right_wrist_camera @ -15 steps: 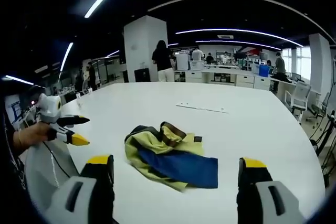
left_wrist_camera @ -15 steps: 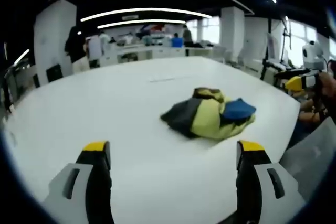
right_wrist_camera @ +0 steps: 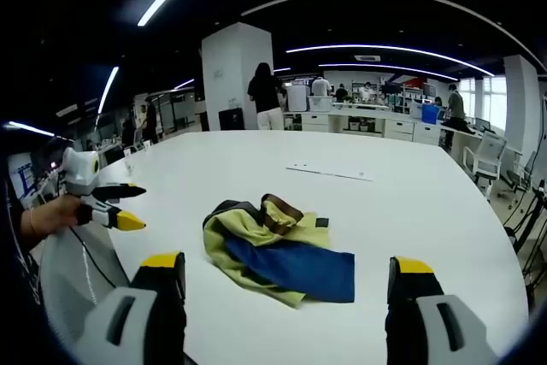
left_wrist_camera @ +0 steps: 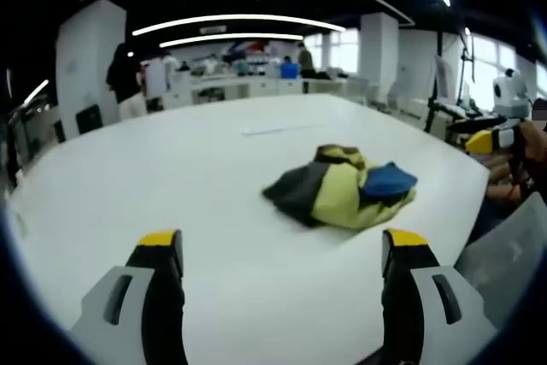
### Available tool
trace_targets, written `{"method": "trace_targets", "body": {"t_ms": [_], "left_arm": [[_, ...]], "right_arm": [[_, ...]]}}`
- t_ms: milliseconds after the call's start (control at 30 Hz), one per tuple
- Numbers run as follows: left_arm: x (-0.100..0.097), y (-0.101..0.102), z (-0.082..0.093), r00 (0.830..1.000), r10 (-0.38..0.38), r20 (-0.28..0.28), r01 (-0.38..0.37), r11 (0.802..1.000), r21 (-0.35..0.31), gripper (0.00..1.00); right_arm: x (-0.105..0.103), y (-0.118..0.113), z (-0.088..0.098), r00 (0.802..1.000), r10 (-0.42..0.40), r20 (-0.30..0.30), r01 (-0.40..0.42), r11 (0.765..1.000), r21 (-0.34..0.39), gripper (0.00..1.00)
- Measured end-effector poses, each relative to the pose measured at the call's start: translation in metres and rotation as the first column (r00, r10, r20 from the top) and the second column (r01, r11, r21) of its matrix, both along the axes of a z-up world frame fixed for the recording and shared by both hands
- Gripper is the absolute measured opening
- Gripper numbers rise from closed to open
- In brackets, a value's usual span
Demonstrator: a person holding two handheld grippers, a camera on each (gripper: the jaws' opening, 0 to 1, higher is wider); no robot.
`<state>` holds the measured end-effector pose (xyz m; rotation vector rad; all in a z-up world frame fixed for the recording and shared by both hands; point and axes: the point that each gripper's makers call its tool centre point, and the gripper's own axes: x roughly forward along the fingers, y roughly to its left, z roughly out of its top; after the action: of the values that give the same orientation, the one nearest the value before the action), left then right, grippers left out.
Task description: Fold the garment on the visible template until the final outline fits inside the template.
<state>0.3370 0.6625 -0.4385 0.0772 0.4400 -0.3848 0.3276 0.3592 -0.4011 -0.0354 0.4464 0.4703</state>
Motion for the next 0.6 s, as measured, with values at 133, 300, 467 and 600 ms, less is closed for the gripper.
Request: {"method": "trace_targets", "body": {"t_ms": [133,300,467,600], "left_arm": [[-0.0004,-0.0008,0.0,1.0,0.0,-0.001,0.0,1.0,-0.004,0.93],[-0.0007,-0.0046,0.0001,1.0,-0.011,0.0,0.011,1.0,-0.022,0.95],[-0.0005,-0.0048,0.0007,1.0,-0.01,0.001,0.01,1.0,-0.025,0.96],[0.0,-0.0044,0.0019,1.0,-0.006,0.006,0.006,0.999,-0.033,0.96]], "right_arm": [[-0.0002,0.0013,0.0002,1.0,0.005,-0.001,-0.005,1.0,-0.003,0.99],[-0.0005,0.0023,0.0015,1.0,0.007,0.003,-0.007,1.0,-0.004,0.99],[-0.0013,0.0013,0.001,1.0,0.004,0.001,-0.004,1.0,-0.006,0.99],[-0.003,0.0012,0.0,1.0,0.005,-0.001,-0.005,1.0,-0.02,0.99]]}}
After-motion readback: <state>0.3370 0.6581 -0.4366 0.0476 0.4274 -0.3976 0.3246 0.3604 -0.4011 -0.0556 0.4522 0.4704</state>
